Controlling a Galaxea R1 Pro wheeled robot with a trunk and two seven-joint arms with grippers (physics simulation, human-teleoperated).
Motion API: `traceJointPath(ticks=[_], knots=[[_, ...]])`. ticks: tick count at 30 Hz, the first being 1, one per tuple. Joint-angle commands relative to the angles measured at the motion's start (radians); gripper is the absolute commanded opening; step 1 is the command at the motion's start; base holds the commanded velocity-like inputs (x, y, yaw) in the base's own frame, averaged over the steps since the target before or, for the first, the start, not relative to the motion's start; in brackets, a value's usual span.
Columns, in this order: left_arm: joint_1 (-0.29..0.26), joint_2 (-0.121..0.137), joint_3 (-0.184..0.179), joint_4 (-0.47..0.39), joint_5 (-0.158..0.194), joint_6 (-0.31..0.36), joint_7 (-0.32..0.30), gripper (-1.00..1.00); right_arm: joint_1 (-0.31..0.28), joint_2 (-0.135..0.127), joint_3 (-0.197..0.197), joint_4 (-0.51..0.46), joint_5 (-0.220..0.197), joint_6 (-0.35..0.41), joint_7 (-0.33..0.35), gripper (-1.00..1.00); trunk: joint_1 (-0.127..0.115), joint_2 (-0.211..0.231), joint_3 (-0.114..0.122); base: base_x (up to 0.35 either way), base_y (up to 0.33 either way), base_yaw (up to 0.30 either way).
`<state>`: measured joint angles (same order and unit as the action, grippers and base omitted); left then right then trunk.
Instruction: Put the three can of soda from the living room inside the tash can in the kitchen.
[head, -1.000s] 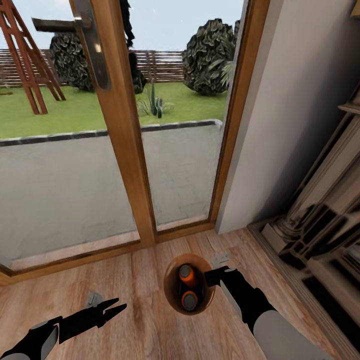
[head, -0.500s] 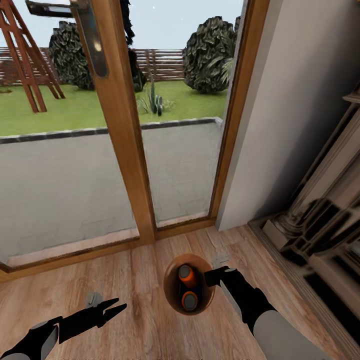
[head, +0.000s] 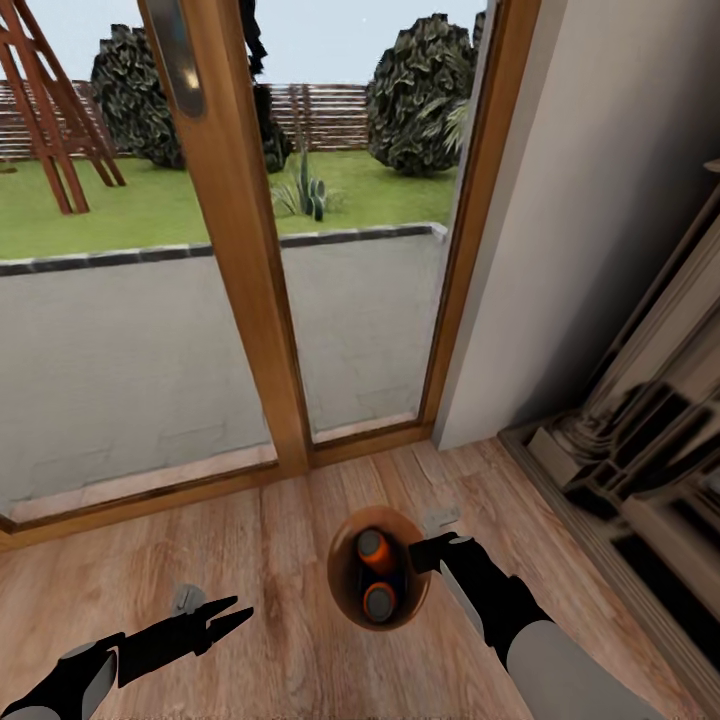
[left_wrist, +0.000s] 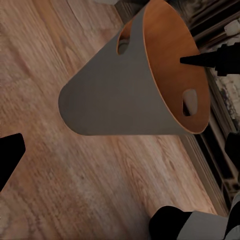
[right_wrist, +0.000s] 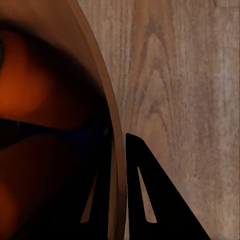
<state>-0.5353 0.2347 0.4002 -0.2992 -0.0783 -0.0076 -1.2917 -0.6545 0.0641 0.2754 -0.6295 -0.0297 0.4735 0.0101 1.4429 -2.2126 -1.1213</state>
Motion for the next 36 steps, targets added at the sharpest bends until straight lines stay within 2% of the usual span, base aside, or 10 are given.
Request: traceJointPath(ticks=[1,16,31,36], knots=[[0.000,0.000,0.000,0.000,0.000,0.000,0.000,1.00,0.000,0.000,-0.001,-0.001,-0.010,0.000,0.007,-1.00,0.004,-0.007,-0.005,0.000,0.000,0.000],[0.000,0.000,0.000,0.000,0.000,0.000,0.000,1.00,0.000,0.000,-0.001,-0.001,-0.009,0.000,0.007,-1.00,0.061,-0.112,-0.073,0.000,0.000,0.000],[0.000,0.000,0.000,0.000,0.000,0.000,0.000,1.00,0.000,0.000,-0.001,-0.001,-0.009,0.000,0.007,-1.00,0.119,-0.217,-0.121,0.000,0.000,0.000],[0.000,0.000,0.000,0.000,0.000,0.000,0.000,1.00,0.000,0.000,-0.001,-0.001,-0.009,0.000,0.007,-1.00,0.123,-0.224,-0.124,0.000,0.000,0.000]])
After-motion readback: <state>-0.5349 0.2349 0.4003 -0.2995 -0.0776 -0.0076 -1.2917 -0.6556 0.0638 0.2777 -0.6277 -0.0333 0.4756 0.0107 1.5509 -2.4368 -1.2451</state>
